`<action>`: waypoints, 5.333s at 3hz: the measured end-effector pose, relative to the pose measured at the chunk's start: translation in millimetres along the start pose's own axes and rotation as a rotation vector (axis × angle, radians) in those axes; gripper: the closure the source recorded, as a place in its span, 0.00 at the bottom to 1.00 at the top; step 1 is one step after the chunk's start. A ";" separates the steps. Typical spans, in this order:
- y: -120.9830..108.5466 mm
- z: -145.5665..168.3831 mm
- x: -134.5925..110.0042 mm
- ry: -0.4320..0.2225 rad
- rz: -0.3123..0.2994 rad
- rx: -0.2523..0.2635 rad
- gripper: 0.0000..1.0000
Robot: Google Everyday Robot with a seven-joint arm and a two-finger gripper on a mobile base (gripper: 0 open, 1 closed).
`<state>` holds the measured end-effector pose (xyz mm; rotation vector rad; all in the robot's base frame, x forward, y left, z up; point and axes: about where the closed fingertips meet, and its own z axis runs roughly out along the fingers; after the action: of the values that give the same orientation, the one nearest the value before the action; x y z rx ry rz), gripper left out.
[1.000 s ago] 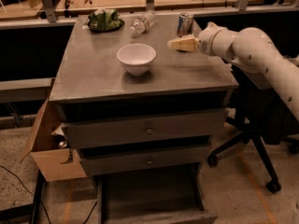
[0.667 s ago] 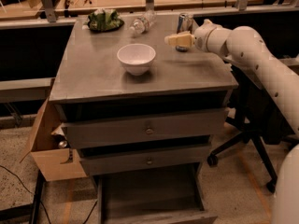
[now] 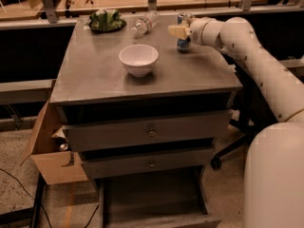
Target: Knock redbull can over
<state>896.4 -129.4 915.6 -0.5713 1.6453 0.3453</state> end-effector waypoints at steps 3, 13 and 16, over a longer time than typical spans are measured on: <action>17.3 -25.8 -71.4 0.118 -0.191 -0.180 1.00; 105.8 -92.2 55.8 0.788 -0.471 -0.642 0.00; 89.7 -100.6 44.8 0.735 -0.377 -0.576 0.00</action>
Offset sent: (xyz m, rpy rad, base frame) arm -0.0599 -0.0133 0.0836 -0.3769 0.2418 0.4870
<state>760.0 -116.0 878.7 -1.5613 2.0749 0.3482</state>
